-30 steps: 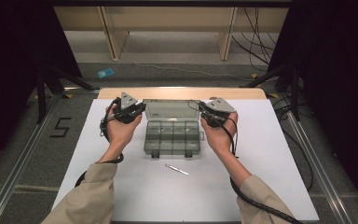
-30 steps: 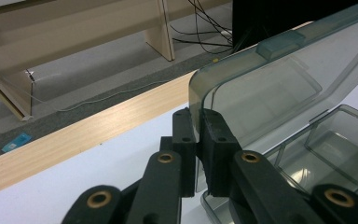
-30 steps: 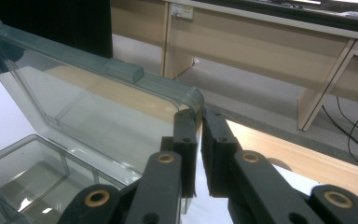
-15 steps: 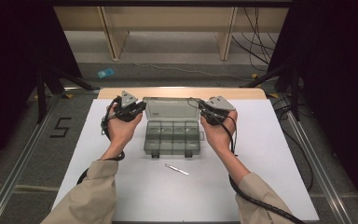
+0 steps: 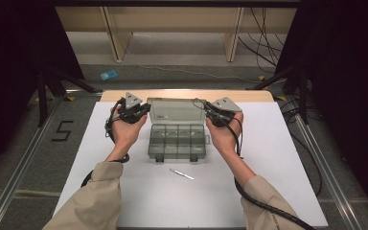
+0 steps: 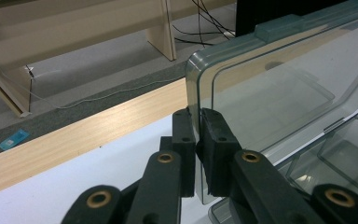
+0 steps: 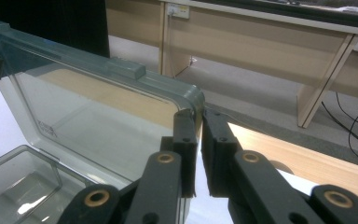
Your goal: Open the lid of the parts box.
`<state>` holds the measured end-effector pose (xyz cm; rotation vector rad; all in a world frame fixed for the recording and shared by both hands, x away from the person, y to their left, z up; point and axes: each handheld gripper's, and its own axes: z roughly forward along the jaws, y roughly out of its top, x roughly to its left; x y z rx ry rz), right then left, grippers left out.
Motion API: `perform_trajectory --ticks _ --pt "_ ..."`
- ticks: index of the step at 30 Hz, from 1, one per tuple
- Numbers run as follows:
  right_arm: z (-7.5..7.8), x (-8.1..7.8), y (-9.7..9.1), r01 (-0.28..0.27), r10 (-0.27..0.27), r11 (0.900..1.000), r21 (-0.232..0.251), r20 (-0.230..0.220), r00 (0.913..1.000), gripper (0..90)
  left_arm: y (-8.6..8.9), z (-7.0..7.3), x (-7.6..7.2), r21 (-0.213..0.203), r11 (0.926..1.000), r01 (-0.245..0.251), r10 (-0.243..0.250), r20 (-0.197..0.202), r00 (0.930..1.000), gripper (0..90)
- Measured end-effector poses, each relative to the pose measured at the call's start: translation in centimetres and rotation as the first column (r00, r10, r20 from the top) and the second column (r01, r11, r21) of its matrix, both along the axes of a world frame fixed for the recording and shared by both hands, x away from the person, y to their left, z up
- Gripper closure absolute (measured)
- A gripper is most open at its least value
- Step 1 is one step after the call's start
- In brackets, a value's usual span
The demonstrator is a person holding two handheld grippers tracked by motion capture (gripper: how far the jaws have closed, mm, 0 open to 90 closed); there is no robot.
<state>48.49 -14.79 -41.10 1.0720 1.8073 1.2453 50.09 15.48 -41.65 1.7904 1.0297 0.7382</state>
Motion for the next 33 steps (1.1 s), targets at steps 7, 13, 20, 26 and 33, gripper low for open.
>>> perform_trajectory --ticks 7,13,20,26,33 --pt "-0.05 0.32 -0.03 0.008 -0.008 0.9999 -0.007 0.019 0.9998 85.2 0.0 -0.08 0.18 -0.001 1.0 -0.002 0.002 -0.002 1.0 84.2" --pt "-0.08 0.44 0.06 0.013 -0.013 0.9999 0.001 0.012 0.9998 85.2 -0.03 -0.15 0.34 -0.004 1.0 -0.004 0.004 -0.003 1.0 84.2" --pt "-0.14 0.56 0.11 0.012 -0.012 0.9999 0.009 0.002 0.9999 85.1 -0.06 -0.25 0.5 -0.007 1.0 -0.007 0.007 -0.004 1.0 84.2" --pt "-0.19 0.7 0.14 0.014 -0.014 0.9999 0.007 0.005 0.9999 85.1 -0.07 -0.39 0.68 -0.006 0.9999 -0.008 0.008 -0.007 0.9999 84.2" --pt "-0.23 0.85 0.19 0.019 -0.019 0.9998 0.006 0.003 0.9998 85.0 -0.08 -0.55 0.84 -0.006 0.9999 -0.011 0.01 -0.009 0.9999 84.1"
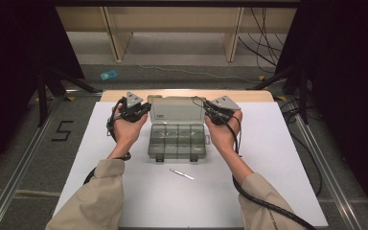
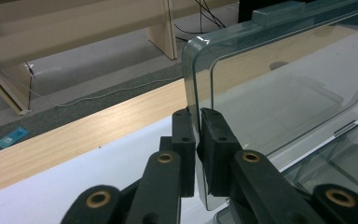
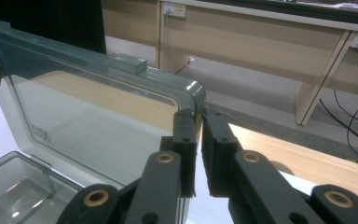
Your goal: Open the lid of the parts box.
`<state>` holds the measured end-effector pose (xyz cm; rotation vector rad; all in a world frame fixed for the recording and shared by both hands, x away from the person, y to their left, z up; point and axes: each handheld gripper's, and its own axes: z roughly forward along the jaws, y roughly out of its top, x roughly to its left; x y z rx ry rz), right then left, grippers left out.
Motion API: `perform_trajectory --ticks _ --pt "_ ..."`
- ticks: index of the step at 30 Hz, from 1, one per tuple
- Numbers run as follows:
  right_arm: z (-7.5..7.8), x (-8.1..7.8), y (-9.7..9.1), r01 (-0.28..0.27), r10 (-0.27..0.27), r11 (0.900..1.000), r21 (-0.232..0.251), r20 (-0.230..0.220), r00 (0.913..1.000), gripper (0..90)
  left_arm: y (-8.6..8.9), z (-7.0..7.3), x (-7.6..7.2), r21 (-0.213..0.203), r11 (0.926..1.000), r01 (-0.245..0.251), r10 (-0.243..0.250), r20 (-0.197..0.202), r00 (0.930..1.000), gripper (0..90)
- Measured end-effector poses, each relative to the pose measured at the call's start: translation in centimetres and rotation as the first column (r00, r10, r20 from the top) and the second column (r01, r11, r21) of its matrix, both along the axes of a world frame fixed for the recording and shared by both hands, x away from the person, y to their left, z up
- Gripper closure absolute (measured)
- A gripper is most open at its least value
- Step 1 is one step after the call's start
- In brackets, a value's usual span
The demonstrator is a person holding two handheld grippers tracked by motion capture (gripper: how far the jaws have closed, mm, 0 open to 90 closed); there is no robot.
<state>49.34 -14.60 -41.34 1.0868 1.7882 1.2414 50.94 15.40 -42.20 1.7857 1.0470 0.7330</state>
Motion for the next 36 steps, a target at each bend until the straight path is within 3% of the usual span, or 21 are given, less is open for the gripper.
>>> perform_trajectory --ticks 18,20,31,33,36 --pt "-0.26 0.45 0.08 0.009 -0.009 1.0 0.002 -0.001 1.0 84.8 -0.1 -0.49 0.36 0.0 1.0 -0.004 0.004 -0.006 1.0 83.7" --pt "-0.3 0.44 0.1 0.001 -0.001 1.0 0.006 -0.021 0.9998 84.7 -0.12 -0.55 0.39 -0.002 1.0 -0.006 0.006 -0.008 0.9999 83.7" --pt "-0.83 0.73 0.21 0.001 -0.001 1.0 0.005 -0.031 0.9995 84.5 -0.14 -0.88 0.6 -0.004 1.0 -0.008 0.008 -0.017 0.9998 83.6" --pt "-0.88 0.85 0.14 0.012 -0.012 0.9999 -0.009 -0.013 0.9998 84.3 -0.16 -0.93 0.63 -0.001 1.0 -0.009 0.009 -0.018 0.9998 83.5" --pt "-0.97 0.86 0.17 0.002 -0.002 1.0 -0.006 -0.037 0.9993 83.7 -0.16 -1.01 0.66 0.005 1.0 -0.008 0.008 -0.023 0.9997 83.4"
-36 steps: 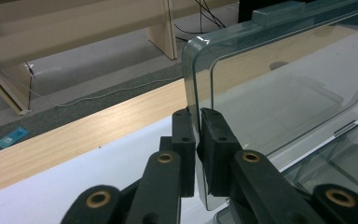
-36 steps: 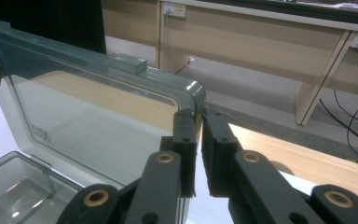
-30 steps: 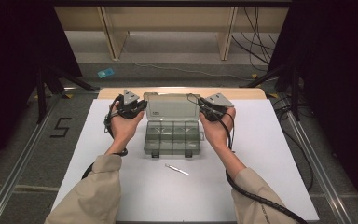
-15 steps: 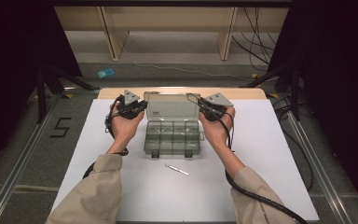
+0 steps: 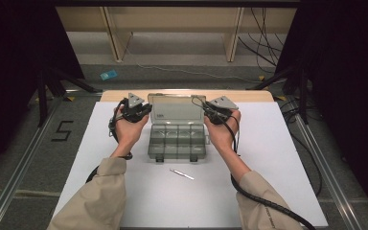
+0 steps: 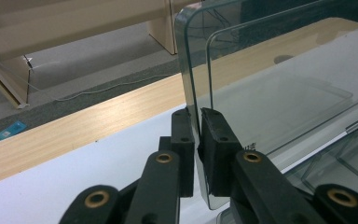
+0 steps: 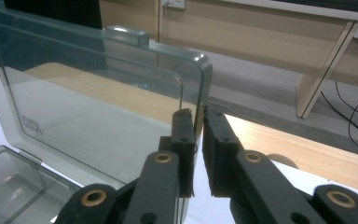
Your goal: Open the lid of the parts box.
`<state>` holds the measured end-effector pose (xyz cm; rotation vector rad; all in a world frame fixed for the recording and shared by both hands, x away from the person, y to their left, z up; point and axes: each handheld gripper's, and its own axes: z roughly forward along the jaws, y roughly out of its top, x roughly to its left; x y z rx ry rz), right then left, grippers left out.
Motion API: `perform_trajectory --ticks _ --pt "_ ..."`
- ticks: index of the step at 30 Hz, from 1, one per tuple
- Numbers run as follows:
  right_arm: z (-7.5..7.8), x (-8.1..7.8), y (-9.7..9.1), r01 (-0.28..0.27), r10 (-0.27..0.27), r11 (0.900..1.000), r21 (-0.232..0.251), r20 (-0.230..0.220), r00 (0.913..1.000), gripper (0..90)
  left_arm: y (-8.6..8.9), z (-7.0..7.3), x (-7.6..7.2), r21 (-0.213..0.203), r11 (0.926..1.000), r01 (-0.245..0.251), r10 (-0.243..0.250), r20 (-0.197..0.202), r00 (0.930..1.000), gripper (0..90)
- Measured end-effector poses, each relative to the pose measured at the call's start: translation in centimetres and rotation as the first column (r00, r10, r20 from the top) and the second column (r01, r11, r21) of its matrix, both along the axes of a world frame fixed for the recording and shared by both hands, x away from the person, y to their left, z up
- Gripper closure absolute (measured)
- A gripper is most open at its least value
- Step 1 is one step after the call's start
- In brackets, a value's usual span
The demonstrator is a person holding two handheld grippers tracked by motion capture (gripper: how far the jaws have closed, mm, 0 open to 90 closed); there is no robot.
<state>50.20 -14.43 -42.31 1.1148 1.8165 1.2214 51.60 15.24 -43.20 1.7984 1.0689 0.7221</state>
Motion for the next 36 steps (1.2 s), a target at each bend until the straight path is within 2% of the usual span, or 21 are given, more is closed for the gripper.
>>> perform_trajectory --ticks 1,5,8,10,18,19,22,24,26,27,28,29,30,31,32,35,36 --pt "-0.1 0.1 0.0 0.004 -0.004 1.0 -0.008 0.008 1.0 83.5 0.0 0.0 0.0 -0.001 1.0 0.0 0.0 0.0 1.0 83.4" --pt "-0.5 0.1 0.0 0.001 -0.001 0.9999 -0.011 -0.016 0.9999 83.6 -0.1 -0.3 0.1 0.014 0.9999 0.002 -0.002 -0.004 1.0 83.1" --pt "-0.7 0.2 -0.1 0.004 -0.005 0.9999 -0.015 -0.008 1.0 83.4 -0.1 -0.4 0.2 0.019 0.9998 0.002 -0.002 -0.008 1.0 83.0" --pt "-0.7 0.1 -0.2 0.0 0.0 0.9998 -0.018 -0.025 0.9997 83.0 -0.2 -0.6 0.2 0.013 0.9999 -0.001 0.001 -0.013 0.9999 82.9" --pt "-1.3 0.1 -0.3 -0.009 0.008 0.9997 -0.024 -0.042 0.9991 80.7 -0.3 -1.5 0.1 0.029 0.9996 -0.005 0.007 -0.041 0.9992 81.3" --pt "-1.3 0.0 -0.3 -0.011 0.01 0.9997 -0.021 -0.059 0.9982 79.6 -0.2 -1.7 0.0 0.028 0.9996 -0.005 0.006 -0.046 0.9989 80.7" --pt "-1.6 0.1 -0.4 -0.008 0.006 0.9993 -0.038 -0.034 0.9994 76.9 -0.1 -2.0 -0.1 0.035 0.9993 -0.011 0.013 -0.057 0.9983 78.4" --pt "-1.6 0.1 -0.5 -0.012 0.011 0.9991 -0.039 -0.041 0.9991 73.8 0.0 -2.1 -0.2 0.032 0.9994 -0.013 0.015 -0.059 0.9981 77.4" --pt "-1.7 -0.1 -0.5 -0.028 0.027 0.9995 -0.014 -0.068 0.9974 68.6 0.1 -2.1 -0.3 0.029 0.9996 -0.005 0.007 -0.08 0.9968 73.7" --pt "-1.8 0.0 -0.7 -0.034 0.033 0.9992 -0.021 -0.051 0.9981 64.8 0.2 -2.0 -0.4 0.041 0.9991 0.002 0.002 -0.091 0.9958 71.7" --pt "-1.8 -0.2 -0.7 -0.048 0.048 0.9989 0.0 -0.068 0.9965 55.3 0.1 -2.0 -0.5 0.021 0.9998 0.004 -0.002 -0.095 0.9955 67.1" --pt "-1.8 -0.2 -0.7 -0.048 0.048 0.9989 0.0 -0.068 0.9965 55.3 0.1 -2.0 -0.7 0.01 0.9999 0.006 -0.005 -0.104 0.9946 67.1" --pt "-1.8 -0.3 -0.9 -0.084 0.084 0.9965 0.004 -0.06 0.9947 46.4 0.2 -1.9 -0.9 0.012 0.9998 0.017 -0.016 -0.11 0.9938 63.7" --pt "-1.8 -0.3 -0.9 -0.084 0.084 0.9965 0.004 -0.06 0.9947 46.4 0.3 -1.9 -1.0 -0.001 0.9995 0.031 -0.031 -0.109 0.9935 63.7" --pt "-1.8 -0.5 -0.8 -0.103 0.104 0.9945 0.021 -0.082 0.9912 42.3 0.2 -1.9 -1.1 -0.037 0.9987 0.037 -0.041 -0.109 0.9932 61.5" --pt "-1.9 -1.1 -1.0 -0.153 0.154 0.9881 0.016 -0.091 0.9838 32.7 0.4 -1.6 -1.9 -0.023 0.9985 0.05 -0.053 -0.117 0.9917 39.4" --pt "-1.8 -1.7 -1.2 -0.191 0.191 0.9816 0.012 -0.106 0.976 30.6 0.4 -1.5 -2.5 -0.023 0.9981 0.058 -0.06 -0.114 0.9917 26.5"
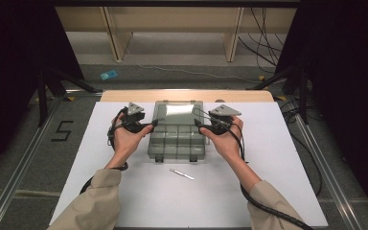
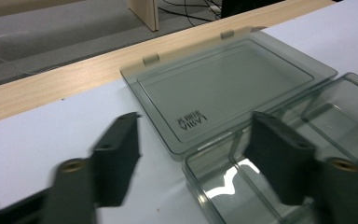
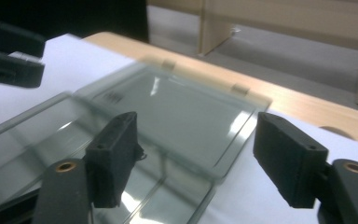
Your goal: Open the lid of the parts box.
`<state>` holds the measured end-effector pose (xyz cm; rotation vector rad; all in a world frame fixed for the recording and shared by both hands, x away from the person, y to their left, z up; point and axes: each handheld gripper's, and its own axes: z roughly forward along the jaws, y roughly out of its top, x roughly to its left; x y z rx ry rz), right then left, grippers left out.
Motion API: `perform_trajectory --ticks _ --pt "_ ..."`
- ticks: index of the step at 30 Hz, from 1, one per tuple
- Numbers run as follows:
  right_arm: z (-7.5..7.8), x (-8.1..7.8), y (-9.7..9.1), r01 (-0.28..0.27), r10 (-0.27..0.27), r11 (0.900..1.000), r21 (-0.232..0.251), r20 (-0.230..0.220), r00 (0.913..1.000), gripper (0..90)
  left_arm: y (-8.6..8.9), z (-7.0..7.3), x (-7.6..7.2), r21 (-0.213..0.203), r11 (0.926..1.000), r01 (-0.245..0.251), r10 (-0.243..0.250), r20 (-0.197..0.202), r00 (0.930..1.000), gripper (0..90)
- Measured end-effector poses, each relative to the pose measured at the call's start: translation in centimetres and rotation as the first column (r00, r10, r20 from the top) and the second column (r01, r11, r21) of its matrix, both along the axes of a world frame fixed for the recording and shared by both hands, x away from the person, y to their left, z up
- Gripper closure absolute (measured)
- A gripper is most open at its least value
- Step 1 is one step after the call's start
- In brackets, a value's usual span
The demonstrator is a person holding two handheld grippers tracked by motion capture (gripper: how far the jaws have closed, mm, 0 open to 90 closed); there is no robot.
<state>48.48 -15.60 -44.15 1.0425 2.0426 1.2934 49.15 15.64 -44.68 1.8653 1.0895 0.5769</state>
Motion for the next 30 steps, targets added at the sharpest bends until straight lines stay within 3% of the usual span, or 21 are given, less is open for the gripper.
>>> perform_trajectory --ticks 3,4,6,14,17,19,24,30 --pt "0.0 -0.6 -0.3 -0.03 0.03 0.9995 -0.006 0.0 0.9996 28.7 0.1 0.2 -0.8 -0.02 0.9998 0.004 -0.004 0.003 1.0 20.4" --pt "0.0 -1.0 -0.5 -0.05 0.05 0.9988 -0.005 -0.011 0.9987 27.7 0.3 0.4 -1.1 -0.004 0.9998 0.017 -0.017 0.0 0.9999 18.6" --pt "0.0 -1.8 -0.9 -0.071 0.072 0.9974 0.006 -0.035 0.9968 26.1 0.4 0.5 -2.0 -0.016 0.9995 0.028 -0.028 0.004 0.9996 15.8" --pt "-0.8 -4.7 -1.9 -0.119 0.12 0.9928 0.014 -0.067 0.9906 24.7 1.0 0.6 -5.1 0.011 0.9979 0.064 -0.064 0.001 0.998 14.2" --pt "-0.9 -5.7 -1.9 -0.152 0.152 0.9884 0.008 -0.08 0.9852 24.8 0.9 0.5 -6.2 0.0 0.9975 0.07 -0.07 -0.003 0.9975 13.9" --pt "-0.9 -6.3 -1.9 -0.173 0.173 0.9849 0.012 -0.078 0.9818 24.8 1.0 0.4 -7.1 0.018 0.9961 0.087 -0.087 -0.008 0.9962 13.7" --pt "-1.3 -8.0 -2.0 -0.202 0.204 0.9791 0.022 -0.102 0.9738 24.8 1.5 0.1 -9.4 -0.015 0.995 0.099 -0.099 -0.003 0.9951 12.4" --pt "-1.2 -9.2 -2.1 -0.221 0.222 0.975 0.021 -0.104 0.9695 24.8 1.8 -0.2 -10.8 -0.019 0.9938 0.109 -0.11 -0.003 0.994 11.9"
